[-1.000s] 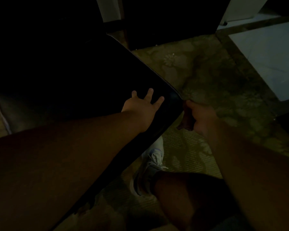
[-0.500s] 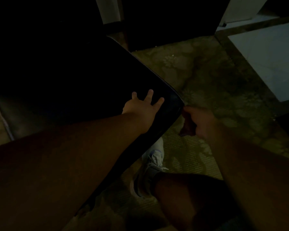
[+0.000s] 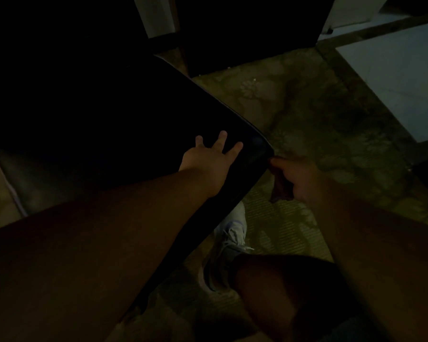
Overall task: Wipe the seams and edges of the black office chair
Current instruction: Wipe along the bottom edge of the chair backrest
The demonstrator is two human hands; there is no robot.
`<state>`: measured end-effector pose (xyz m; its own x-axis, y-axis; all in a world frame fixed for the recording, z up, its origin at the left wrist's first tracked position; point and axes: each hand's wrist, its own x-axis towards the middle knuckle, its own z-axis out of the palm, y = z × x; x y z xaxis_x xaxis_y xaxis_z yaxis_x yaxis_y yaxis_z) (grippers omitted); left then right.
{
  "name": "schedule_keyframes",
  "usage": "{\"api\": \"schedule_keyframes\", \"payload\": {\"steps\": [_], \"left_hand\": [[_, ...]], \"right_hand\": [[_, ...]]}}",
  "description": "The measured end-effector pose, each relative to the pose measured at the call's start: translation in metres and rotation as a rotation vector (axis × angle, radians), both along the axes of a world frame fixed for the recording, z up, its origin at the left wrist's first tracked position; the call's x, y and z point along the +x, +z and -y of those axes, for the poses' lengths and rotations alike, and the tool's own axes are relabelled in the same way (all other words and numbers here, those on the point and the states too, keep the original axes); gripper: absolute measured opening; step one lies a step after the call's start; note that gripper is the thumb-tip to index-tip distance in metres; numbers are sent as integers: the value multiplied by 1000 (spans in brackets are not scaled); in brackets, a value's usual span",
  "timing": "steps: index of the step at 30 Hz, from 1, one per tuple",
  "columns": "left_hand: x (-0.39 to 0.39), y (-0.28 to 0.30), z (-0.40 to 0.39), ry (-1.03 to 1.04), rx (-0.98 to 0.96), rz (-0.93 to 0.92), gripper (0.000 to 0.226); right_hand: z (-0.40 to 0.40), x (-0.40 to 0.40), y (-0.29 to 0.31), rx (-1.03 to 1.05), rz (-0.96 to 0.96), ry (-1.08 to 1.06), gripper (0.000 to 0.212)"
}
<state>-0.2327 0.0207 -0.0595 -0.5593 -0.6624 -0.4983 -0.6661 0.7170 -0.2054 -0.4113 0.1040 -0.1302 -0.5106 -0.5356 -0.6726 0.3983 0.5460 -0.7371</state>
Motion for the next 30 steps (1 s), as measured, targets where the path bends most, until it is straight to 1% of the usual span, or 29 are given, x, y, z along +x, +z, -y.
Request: {"api": "schedule_keyframes", "payload": {"steps": [2, 4, 6, 8, 9, 11, 12, 13, 17, 20, 21, 24, 27, 30], "left_hand": [[8, 0, 2, 1, 15, -28, 116], [20, 1, 8, -5, 53, -80, 110], [32, 3, 16, -10, 79, -136, 102], [42, 5, 21, 23, 40, -116, 102], [46, 5, 23, 59, 28, -79, 105], [54, 4, 27, 151, 97, -31, 113], [57, 4, 28, 168, 143, -22, 117], [59, 4, 29, 160, 163, -6, 120], [56, -3, 31, 98, 154, 42, 123], [58, -9, 30, 179, 172, 15, 123], [58, -10, 31, 182, 171, 23, 123], [55, -18, 35, 144, 156, 84, 127], [55, -21, 36, 155, 162, 77, 129], [54, -15, 30, 203, 188, 59, 124]], "right_hand": [[2, 1, 2, -10, 25, -19, 16], [4, 0, -1, -29, 50, -44, 19], [1, -2, -7, -13, 57, -42, 31], [-5, -2, -12, 42, 62, -45, 41], [-6, -3, -14, 65, 75, -49, 41], [-7, -1, -12, 81, 118, -51, 26], [-6, 0, -11, 77, 141, -52, 19], [-4, 1, -10, 67, 166, -52, 17], [-1, -2, -1, 72, 146, -26, 22], [0, -1, 5, 104, 89, 17, 28], [1, 0, 3, 113, 73, 30, 27], [3, 2, 2, 96, 43, 57, 16], [4, 2, -2, 87, 67, 61, 20], [2, 3, -2, 98, 62, 61, 18]]}}
